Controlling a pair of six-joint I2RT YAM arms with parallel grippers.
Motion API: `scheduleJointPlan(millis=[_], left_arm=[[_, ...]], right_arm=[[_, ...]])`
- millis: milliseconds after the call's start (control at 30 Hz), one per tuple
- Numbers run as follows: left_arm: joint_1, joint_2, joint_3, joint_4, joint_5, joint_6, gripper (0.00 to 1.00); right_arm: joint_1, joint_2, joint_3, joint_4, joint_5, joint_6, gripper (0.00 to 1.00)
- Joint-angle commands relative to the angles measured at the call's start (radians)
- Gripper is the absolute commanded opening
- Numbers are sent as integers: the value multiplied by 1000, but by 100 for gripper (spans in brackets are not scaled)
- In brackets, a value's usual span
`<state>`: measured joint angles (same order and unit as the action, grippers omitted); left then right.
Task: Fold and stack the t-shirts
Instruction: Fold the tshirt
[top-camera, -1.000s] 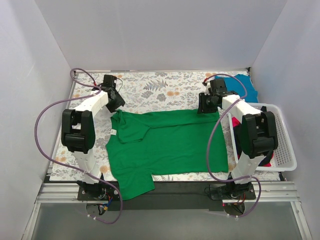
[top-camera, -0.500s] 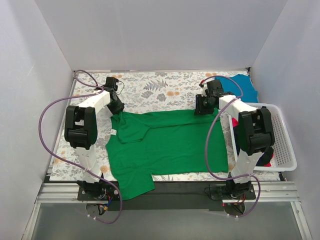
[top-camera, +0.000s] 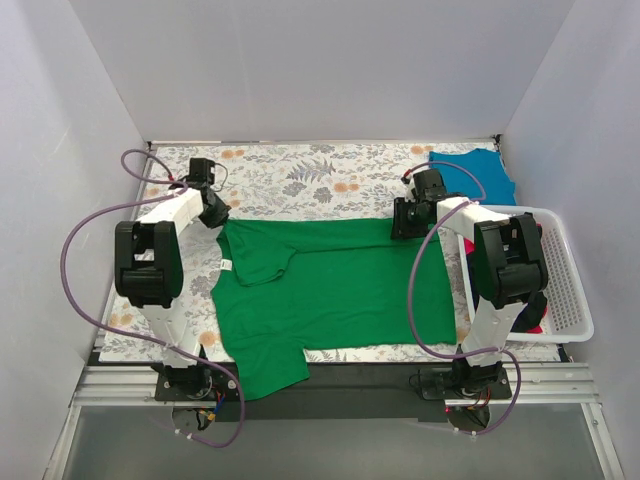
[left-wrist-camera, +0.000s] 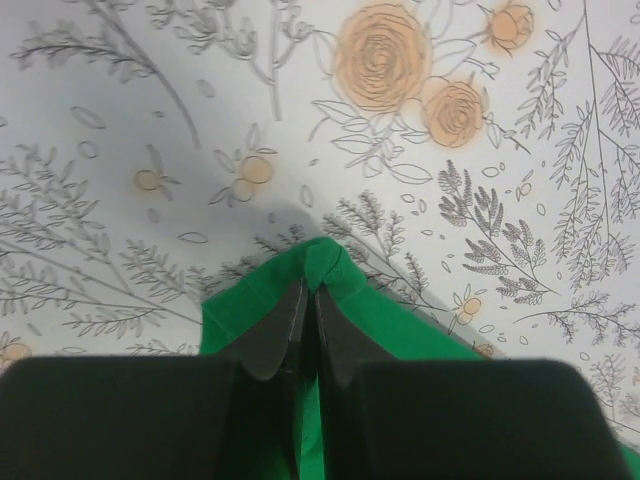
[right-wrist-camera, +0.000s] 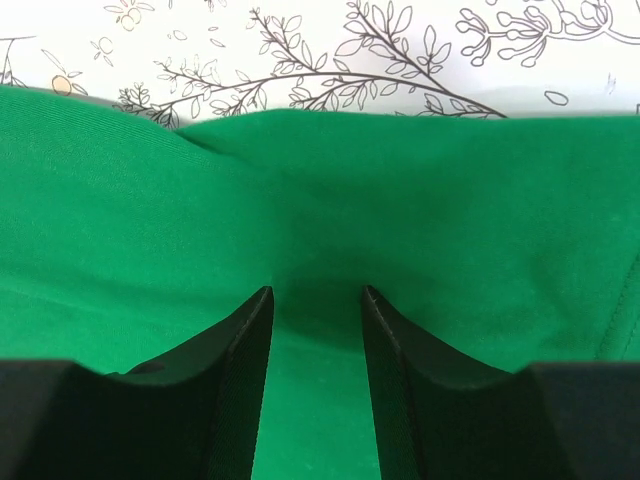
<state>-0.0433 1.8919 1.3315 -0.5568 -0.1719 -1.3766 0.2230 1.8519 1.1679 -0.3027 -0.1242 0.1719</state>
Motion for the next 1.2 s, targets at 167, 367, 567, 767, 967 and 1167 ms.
scheduleJointPlan(millis=[167, 367, 567, 767, 967, 1167], left_arm=[[105, -154, -195, 208, 118, -58, 11], [148, -191, -253, 256, 127, -59, 23], [154, -250, -255, 247, 192, -61, 34], [137, -329, -248, 202, 247, -3, 59], [19, -387, -285, 186, 224, 45, 44], [-40, -288, -318, 212, 213, 17, 24]], right_arm=[[-30, 32, -22, 20, 17, 34, 47], [-31, 10, -14, 20, 9, 21, 47], [-30, -29, 19, 10, -25, 8, 47], [-30, -79, 70, 1, -9, -5, 47], [-51, -66, 116, 1, -8, 0, 47], [-74, -5, 156, 2, -29, 21, 45]])
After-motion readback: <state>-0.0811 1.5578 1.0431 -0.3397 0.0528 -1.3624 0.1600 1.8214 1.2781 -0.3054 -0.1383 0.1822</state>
